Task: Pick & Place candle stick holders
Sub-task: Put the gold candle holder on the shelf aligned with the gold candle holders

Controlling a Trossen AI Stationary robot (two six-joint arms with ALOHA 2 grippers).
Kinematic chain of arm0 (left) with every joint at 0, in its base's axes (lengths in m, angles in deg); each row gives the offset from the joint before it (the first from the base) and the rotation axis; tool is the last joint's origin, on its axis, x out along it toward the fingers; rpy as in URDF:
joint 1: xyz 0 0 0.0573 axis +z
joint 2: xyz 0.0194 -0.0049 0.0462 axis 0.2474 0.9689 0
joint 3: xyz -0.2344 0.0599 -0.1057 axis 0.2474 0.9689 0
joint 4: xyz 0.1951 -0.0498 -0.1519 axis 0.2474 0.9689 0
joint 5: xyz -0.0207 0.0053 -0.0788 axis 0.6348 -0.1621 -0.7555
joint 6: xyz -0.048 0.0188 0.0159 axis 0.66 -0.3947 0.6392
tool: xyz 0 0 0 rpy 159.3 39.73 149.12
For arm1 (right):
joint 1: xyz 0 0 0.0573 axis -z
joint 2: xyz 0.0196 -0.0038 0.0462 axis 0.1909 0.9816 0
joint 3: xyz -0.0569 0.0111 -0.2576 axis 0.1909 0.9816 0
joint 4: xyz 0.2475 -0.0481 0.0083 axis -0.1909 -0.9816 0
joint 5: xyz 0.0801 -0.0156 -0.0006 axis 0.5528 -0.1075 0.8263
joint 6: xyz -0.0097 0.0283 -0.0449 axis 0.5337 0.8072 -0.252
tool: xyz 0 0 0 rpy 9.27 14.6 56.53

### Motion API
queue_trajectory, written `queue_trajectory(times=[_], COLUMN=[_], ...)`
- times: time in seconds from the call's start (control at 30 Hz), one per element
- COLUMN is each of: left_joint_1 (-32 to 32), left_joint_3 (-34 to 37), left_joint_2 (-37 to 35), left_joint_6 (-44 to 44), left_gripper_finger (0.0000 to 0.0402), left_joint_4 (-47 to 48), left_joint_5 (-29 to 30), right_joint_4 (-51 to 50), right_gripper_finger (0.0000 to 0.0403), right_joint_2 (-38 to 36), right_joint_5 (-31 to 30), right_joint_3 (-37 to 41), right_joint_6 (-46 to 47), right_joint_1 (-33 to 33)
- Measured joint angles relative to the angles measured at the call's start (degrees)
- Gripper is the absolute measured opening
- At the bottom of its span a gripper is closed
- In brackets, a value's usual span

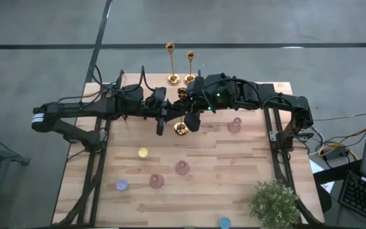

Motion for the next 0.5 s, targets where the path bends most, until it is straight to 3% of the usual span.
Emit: queue_trajectory(times=[0.33, 0.5], left_joint_1=[0.98, 1.73], left_joint_3=[0.11, 0.15], left_joint_2=[-1.81, -4.01], left_joint_6=[0.16, 0.41], left_gripper_finger=[0.0021, 0.0021], left_joint_4=[0.46, 0.52], left_joint_5=[-0.20, 0.01], right_joint_4=[1.63, 0.81], right_gripper_finger=[0.0017, 0.0055], right_joint_2=[0.00, -0.07], right_joint_5=[-0.46, -0.28], right_joint_3=[0.00, -0.02], right_joint_6=[1.34, 3.94], right_joint_1=[-0.02, -0.08])
